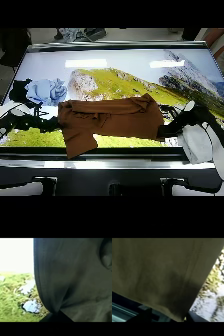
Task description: Fold the shirts.
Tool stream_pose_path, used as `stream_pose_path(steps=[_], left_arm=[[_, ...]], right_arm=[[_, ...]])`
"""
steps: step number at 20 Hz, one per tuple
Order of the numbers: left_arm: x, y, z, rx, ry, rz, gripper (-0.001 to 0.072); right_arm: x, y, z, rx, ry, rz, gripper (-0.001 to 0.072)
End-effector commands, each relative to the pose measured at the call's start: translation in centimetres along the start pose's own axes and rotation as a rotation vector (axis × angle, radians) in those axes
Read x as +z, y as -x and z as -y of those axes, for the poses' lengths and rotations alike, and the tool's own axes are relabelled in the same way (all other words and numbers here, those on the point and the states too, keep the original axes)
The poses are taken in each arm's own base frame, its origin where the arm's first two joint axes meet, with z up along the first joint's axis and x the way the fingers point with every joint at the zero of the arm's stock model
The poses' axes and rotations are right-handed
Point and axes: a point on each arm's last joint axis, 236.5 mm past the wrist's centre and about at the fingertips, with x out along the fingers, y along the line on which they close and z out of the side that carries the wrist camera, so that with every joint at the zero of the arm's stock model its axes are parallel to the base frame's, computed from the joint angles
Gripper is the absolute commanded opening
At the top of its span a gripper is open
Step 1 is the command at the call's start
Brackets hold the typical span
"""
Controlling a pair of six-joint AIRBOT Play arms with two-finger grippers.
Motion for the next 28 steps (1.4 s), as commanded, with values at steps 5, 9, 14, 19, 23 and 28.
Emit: stream_pose_path(steps=[5, 9, 14, 19, 23, 28], left_arm=[[0.9, 1.7, 1.6, -0.026, -0.053, 0.004, 0.0035], [7.0, 13.5, 9.6, -0.013, -0.264, 0.324, 0.0033], [1.3, 45.6, 29.8, -0.014, -0.669, 1.203, 0.0034], [-15.8, 57.7, 37.6, -0.114, -0.804, 1.637, 0.0034], [-18.1, 57.3, 36.9, -0.101, -0.766, 1.63, 0.0034], [-16.4, 56.5, 35.9, -0.065, -0.732, 1.586, 0.0034]], right_arm=[[1.2, 0.4, -0.5, 0.013, 0.025, 0.045, 0.005], [5.7, 12.9, -2.4, -0.167, 0.258, 0.373, 0.0049], [-0.7, 49.0, -11.5, -0.831, 0.429, 1.29, 0.0051], [-18.9, 59.1, -19.9, -1.105, 0.41, 1.735, 0.0051], [-21.9, 57.9, -20.3, -1.115, 0.394, 1.722, 0.0051], [-21.0, 57.4, -19.7, -1.104, 0.389, 1.687, 0.0051]])
